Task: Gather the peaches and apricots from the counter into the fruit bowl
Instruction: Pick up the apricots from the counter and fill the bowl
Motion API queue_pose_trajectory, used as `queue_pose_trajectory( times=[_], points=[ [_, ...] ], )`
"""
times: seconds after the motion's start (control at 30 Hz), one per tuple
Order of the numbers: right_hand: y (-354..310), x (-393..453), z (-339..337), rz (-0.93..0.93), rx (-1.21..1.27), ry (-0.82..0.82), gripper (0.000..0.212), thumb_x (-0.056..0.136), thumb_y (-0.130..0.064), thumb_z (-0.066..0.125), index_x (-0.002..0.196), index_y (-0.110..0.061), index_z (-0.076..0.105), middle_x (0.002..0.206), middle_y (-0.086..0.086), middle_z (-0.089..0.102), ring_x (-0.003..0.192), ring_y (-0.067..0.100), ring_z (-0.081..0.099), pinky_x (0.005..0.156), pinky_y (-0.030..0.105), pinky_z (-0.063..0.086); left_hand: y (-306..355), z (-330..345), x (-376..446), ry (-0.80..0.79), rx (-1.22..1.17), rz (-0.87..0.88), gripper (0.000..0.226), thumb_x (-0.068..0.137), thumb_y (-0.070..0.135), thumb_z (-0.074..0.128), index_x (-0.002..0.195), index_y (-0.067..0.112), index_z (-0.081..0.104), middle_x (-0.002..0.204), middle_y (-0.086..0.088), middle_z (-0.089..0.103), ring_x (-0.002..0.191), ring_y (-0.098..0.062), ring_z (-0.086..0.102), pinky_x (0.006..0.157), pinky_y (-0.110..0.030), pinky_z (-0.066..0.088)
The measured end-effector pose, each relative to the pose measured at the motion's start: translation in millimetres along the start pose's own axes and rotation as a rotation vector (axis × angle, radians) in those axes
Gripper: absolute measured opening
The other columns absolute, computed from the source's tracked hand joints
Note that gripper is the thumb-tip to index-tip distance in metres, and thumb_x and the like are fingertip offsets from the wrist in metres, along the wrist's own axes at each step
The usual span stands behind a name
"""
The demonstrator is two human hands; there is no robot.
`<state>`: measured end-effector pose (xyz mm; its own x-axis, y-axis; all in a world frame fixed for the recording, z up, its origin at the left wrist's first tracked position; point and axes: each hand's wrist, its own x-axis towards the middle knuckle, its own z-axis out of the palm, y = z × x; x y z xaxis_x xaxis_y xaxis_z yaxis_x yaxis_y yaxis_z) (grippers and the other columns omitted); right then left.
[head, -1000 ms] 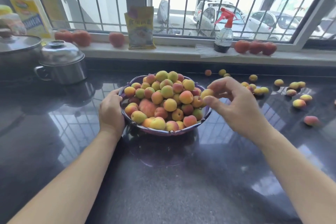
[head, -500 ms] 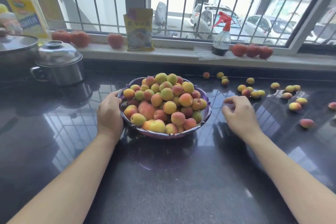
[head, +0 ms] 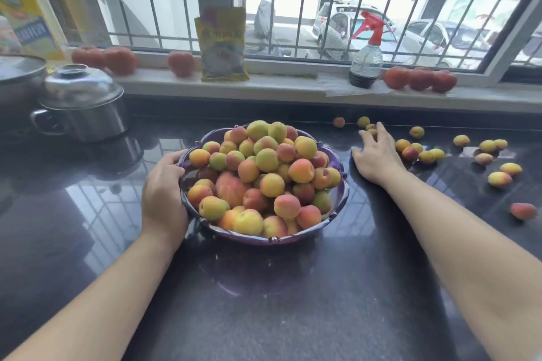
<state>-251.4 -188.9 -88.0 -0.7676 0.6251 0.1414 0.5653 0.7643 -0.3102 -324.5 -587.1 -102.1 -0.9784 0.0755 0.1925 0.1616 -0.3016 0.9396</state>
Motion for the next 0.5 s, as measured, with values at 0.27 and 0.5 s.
queue_pose_trajectory(
  times=[0.27,0.5],
  points=[
    [-1.1,15.5,-0.5,0.019,-0.031,-0.022,0.06,0.102,-0.047,0.036,0.155,-0.018,0.034,0.166,0.003,0.012,0.149,0.034,0.019,0.123,0.047,0.019,2.6,4.1,-3.4,0.023,-0.018,-0.017,0.041,0.081,0.022,0.046,0.104,0.019,0.08,0.108,-0.015,0.08,0.109,-0.035,0.074,0.088,-0.043,0.06],
    [0.6,6.3,0.2,-0.025,-0.063,0.25,0.042,0.098,-0.035,0.046,0.137,-0.019,0.051,0.137,0.012,0.035,0.125,0.038,0.038,0.11,0.047,0.034,4.3,3.4,-4.5,0.022,0.007,-0.008,0.041,0.08,0.023,0.047,0.106,0.016,0.079,0.104,-0.01,0.081,0.104,-0.03,0.075,0.082,-0.037,0.059]
  ],
)
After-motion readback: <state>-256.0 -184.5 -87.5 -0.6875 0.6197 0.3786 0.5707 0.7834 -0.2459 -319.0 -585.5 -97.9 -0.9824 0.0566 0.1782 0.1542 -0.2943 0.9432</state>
